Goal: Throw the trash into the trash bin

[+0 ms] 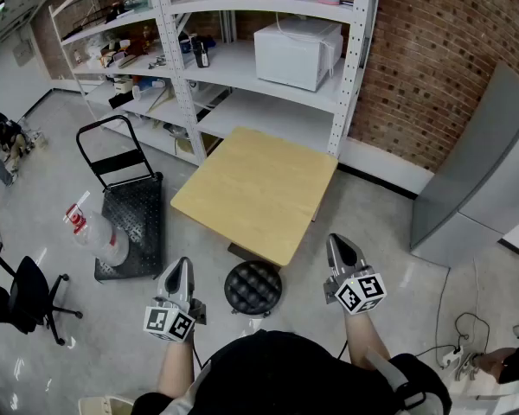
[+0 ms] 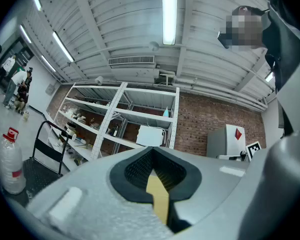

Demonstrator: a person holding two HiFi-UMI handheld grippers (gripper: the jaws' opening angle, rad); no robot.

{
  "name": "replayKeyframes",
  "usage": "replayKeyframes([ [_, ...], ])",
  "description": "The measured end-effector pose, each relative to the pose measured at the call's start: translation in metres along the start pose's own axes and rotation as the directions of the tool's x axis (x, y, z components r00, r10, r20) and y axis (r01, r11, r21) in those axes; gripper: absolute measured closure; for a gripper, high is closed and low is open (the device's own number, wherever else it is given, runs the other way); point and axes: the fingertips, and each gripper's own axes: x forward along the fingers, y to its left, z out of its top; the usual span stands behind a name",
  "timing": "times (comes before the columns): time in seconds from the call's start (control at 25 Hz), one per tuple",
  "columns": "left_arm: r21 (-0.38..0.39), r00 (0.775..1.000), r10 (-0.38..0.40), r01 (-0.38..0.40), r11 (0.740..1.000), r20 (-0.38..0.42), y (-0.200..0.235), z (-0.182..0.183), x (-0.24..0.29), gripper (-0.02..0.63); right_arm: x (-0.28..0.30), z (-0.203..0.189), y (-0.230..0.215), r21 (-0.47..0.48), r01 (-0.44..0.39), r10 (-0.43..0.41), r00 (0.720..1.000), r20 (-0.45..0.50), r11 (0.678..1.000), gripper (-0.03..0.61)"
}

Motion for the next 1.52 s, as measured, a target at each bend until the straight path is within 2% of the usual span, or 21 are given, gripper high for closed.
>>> replayKeyframes([
  [0.36, 0.025, 1.0, -0.008, 0.008, 1.0, 0.012, 0.006, 0.013, 0.001, 0.611, 0.0, 0.006, 0.001, 0.01, 0.007, -0.007, 1.0, 0.023, 1.0, 0.574],
  [0.6, 0.014, 1.0, 0.004, -0.004, 1.0, 0.009, 0.007, 0.003, -0.008, 0.612, -0.001, -0.002, 0.004, 0.007, -0.004, 0.004, 1.0, 0.007, 1.0, 0.574],
  [0.88, 0.002, 1.0, -0.004, 0.004, 1.0, -0.001, 0.006, 0.01, -0.008, 0.612, 0.002, 0.002, 0.01, 0.014, -0.015, 0.015, 1.0, 0.01, 1.0, 0.574],
  [1.08, 0.008, 1.0, 0.001, -0.001, 1.0, 0.004, 0.013, 0.006, -0.022, 0.612, 0.007, -0.009, 0.022, 0.014, -0.044, 0.045, 0.999, -0.028, 0.999, 0.574],
  [1.24, 0.012, 0.999, 0.035, -0.036, 0.999, 0.015, 0.028, 0.012, -0.037, 0.611, 0.023, -0.009, 0.042, 0.025, -0.085, 0.086, 0.996, -0.024, 0.996, 0.574],
  [1.4, -0.024, 0.995, 0.09, -0.089, 0.996, 0.045, 0.043, 0.029, -0.057, 0.612, 0.039, -0.008, 0.067, 0.024, -0.143, 0.143, 0.99, -0.011, 0.989, 0.574],
  [1.52, -0.013, 0.992, 0.117, -0.117, 0.993, 0.053, 0.059, 0.035, -0.075, 0.612, 0.052, -0.01, 0.088, 0.042, -0.167, 0.167, 0.986, -0.001, 0.985, 0.574],
])
